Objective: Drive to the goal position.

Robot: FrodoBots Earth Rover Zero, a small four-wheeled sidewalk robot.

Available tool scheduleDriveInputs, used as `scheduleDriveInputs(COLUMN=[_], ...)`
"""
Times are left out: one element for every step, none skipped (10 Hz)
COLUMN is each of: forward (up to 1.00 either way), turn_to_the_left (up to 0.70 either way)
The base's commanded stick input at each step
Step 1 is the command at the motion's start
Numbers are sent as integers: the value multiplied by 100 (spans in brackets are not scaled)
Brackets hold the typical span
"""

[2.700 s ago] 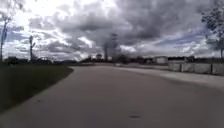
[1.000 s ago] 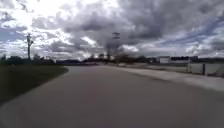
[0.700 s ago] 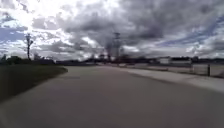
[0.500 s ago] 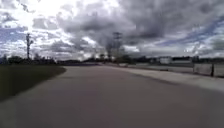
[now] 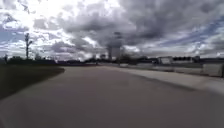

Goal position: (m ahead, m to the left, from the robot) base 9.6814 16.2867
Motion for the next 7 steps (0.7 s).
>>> scheduleDriveInputs(forward=[100,100,100,100,100,100,100], turn_to_the_left=[3,3,3,4,5,6,6])
